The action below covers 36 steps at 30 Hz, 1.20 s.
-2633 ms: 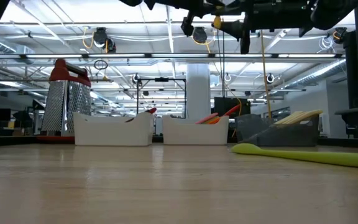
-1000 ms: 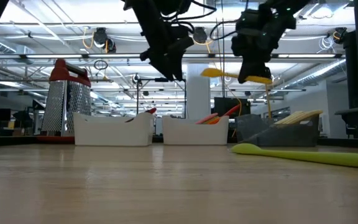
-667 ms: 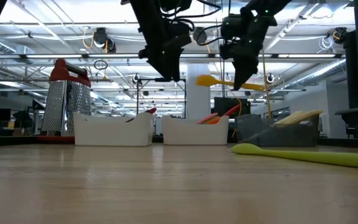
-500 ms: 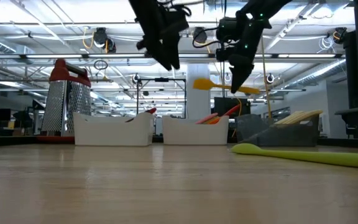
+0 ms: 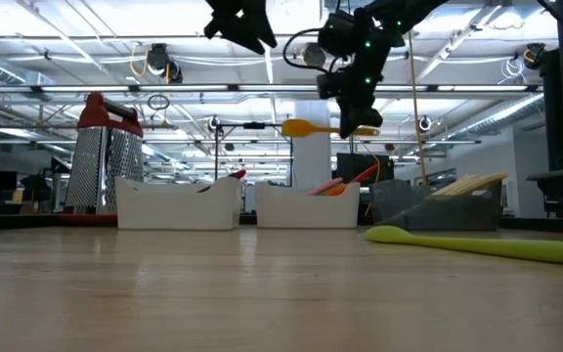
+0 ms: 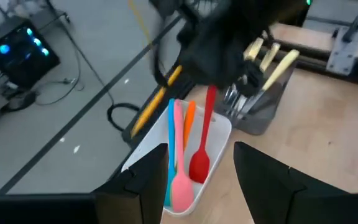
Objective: Pick & Place Kitchen Items
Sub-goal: Put the yellow spatula into the right white bin
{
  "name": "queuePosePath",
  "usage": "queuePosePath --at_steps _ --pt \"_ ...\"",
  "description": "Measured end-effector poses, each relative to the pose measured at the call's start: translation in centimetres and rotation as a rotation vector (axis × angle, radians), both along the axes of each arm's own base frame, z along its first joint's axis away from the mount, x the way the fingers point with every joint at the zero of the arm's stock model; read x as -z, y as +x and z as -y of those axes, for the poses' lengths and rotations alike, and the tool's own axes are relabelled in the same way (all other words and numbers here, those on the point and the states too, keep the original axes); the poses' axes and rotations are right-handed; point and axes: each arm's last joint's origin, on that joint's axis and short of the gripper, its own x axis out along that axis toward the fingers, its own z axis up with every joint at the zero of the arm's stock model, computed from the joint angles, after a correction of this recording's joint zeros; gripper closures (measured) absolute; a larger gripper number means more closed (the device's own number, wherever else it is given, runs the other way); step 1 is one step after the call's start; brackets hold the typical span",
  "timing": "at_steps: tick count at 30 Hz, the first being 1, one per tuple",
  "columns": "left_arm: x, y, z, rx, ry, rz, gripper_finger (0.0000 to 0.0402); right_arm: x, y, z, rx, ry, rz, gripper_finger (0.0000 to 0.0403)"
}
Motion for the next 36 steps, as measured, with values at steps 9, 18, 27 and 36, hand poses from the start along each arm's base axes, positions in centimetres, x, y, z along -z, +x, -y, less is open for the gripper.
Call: queuePosePath --at_steps 9,18,27,36 --pt "-0.5 0.0 -1.4 0.142 -0.072 0.093 0.0215 2.5 3.4 -1.0 -0.086 -0.204 -0.216 0.0386" --pt "3.3 -3.2 -0.9 0.122 -0.108 0.236 0.0215 3.8 4.2 -1.6 -0.071 -0.270 -0.344 0.0386" --pt "6.8 -8.4 0.8 0.096 -0.124 0.478 0.0215 4.7 5.0 -3.7 -0.182 -0.293 -0.407 0.0386" --pt "9.9 -11.6 2.4 0.105 -0.113 0.567 0.0215 7.3 4.8 -4.9 -0.246 -0.388 -0.555 0.0386"
